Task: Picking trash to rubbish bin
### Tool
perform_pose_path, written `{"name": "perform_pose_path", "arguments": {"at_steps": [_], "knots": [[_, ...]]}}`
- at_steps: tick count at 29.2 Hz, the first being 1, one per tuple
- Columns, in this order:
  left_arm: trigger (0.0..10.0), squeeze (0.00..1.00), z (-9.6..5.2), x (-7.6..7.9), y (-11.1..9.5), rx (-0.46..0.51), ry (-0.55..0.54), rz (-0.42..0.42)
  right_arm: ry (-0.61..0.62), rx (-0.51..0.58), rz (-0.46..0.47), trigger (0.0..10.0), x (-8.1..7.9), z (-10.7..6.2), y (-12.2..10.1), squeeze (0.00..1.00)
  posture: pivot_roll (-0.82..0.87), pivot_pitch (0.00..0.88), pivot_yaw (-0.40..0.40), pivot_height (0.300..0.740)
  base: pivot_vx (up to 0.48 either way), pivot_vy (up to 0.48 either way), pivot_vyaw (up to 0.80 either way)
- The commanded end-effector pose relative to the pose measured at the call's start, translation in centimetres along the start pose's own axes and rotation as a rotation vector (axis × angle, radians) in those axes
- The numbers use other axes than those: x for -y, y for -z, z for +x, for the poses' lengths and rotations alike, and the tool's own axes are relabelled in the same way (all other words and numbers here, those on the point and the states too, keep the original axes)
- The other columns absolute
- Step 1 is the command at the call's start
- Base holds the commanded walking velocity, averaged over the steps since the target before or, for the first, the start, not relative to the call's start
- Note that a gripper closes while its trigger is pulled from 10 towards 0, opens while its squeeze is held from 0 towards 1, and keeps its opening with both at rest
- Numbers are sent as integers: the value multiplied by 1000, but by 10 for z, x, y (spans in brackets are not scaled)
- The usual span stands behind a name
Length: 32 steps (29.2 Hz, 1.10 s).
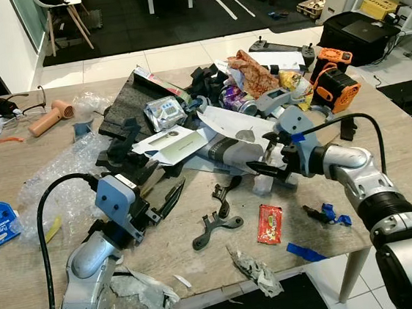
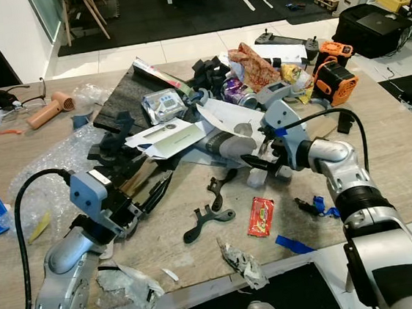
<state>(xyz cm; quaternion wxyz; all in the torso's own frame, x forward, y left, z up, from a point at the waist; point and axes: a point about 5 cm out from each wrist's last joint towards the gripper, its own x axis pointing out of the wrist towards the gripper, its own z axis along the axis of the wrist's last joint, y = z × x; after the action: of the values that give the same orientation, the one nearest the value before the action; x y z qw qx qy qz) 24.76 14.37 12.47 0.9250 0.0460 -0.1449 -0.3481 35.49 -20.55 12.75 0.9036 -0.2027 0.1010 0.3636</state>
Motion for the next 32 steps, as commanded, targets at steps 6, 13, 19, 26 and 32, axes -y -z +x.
{"name": "perform_pose_path", "arguments": {"at_steps": [6,13,19,26,32], "knots": [[10000,0,3,2,-4,15,4,-8,135,32,48,10000,29,-18,-10,0,-36,0,-22,740,0,0,0],[10000,0,4,1,-6,19,4,-8,-86,-6,20,10000,38,-48,-16,0,-42,0,-21,740,0,0,0],[10000,0,4,1,-6,21,6,-11,-179,-190,15,10000,26,-58,13,0,-47,0,-21,740,0,0,0],[10000,0,4,1,-6,21,4,-13,-71,-275,25,10000,33,-58,23,0,-45,0,-21,740,0,0,0],[10000,0,4,1,-6,20,4,-14,72,-184,15,10000,45,-54,10,0,-41,0,-21,740,0,0,0]]}}
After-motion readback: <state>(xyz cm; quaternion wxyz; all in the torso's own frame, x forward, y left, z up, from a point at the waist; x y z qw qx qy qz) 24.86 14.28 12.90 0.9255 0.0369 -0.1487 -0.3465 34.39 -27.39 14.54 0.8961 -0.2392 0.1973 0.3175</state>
